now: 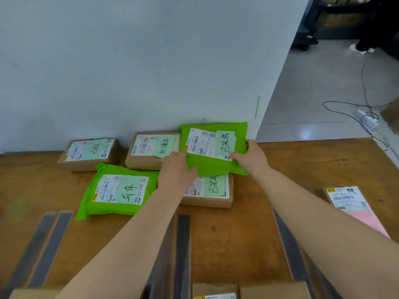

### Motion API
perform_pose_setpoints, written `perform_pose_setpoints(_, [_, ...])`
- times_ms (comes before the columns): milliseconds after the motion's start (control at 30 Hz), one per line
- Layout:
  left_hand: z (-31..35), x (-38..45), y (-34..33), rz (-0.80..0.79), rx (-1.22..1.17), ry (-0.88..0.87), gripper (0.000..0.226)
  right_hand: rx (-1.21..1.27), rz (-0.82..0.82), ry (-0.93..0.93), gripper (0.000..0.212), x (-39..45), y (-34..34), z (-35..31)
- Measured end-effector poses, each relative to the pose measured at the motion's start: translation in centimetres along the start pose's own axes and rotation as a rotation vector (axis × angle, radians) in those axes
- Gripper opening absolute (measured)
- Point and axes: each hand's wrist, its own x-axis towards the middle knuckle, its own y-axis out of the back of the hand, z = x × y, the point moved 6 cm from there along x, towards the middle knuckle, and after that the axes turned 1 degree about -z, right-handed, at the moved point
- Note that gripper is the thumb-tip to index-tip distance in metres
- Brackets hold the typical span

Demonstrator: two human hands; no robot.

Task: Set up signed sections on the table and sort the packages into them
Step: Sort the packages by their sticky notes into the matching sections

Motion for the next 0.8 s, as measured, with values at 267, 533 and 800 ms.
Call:
perform_pose_setpoints(267, [0.5,-1.7,-0.4,-0.078,-0.049,-0.009,0.042,0.341,0.072,-0.11,0.054,-1.2,0.4,1.4])
perform_pose_setpoints(533, [2.2,-8.7,1.7,0.057,-0.377,0.072,0.034,0.713,0.159,-0.056,0.052,-8.7,4.3,1.1])
perform_pose_setpoints(800, [6.5,-21.3,3.4,0.105,-1.368,0.194,0.03,1.049,-0.057,0.065,0.049,-23.6,6.2,-0.5])
